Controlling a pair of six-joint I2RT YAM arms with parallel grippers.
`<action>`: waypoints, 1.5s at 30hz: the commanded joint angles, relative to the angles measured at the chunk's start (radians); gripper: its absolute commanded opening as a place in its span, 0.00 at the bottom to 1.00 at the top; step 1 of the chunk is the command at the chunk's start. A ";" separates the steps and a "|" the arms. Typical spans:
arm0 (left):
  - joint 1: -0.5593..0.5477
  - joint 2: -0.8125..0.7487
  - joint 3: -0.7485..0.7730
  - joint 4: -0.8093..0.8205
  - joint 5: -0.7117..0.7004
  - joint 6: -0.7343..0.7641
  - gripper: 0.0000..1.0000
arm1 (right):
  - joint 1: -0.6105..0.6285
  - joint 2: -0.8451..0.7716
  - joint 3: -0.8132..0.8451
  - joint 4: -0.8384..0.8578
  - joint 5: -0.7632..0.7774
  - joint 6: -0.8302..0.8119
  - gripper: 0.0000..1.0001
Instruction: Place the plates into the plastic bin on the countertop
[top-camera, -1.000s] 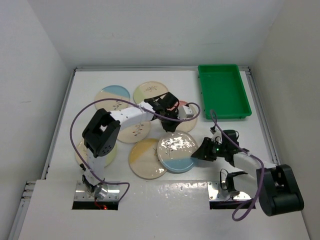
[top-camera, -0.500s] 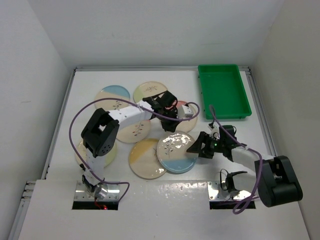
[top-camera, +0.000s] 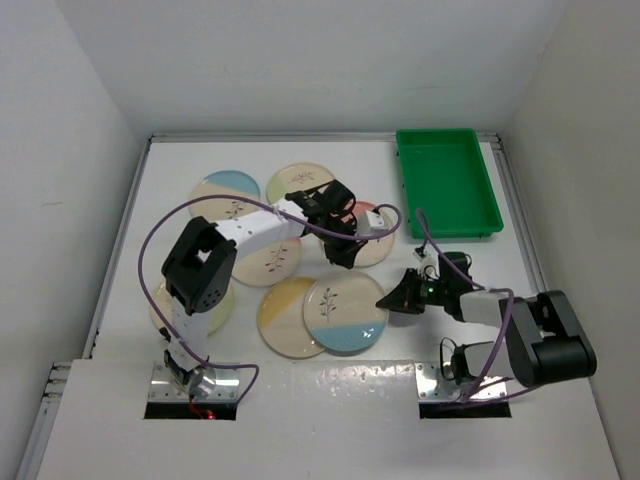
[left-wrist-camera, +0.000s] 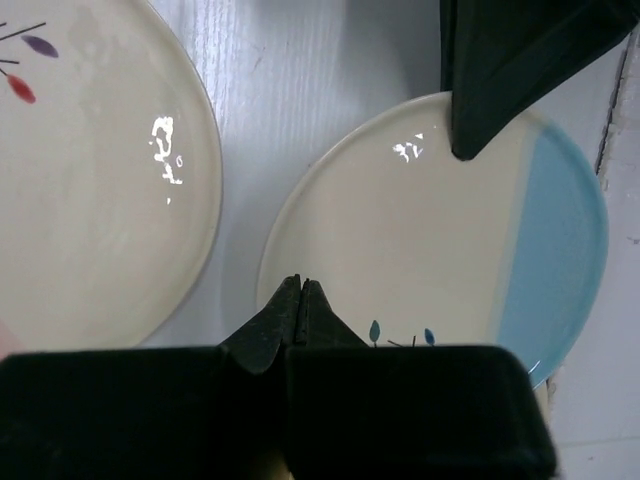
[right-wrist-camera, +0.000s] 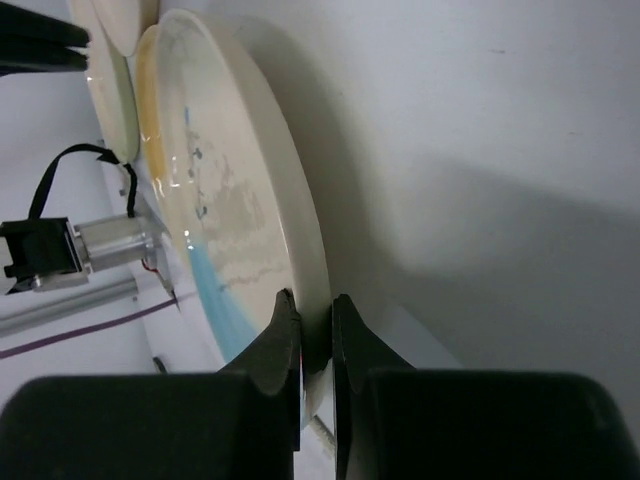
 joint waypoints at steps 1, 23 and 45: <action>0.024 -0.042 0.053 0.019 0.029 -0.021 0.00 | -0.009 -0.091 0.021 -0.078 0.034 -0.085 0.00; 0.338 0.039 0.283 -0.052 -0.184 -0.285 0.43 | -0.276 -0.066 0.539 0.175 0.507 0.355 0.00; 0.270 0.294 0.296 -0.043 -0.075 -0.303 0.55 | -0.353 0.332 0.493 0.499 0.898 0.573 0.00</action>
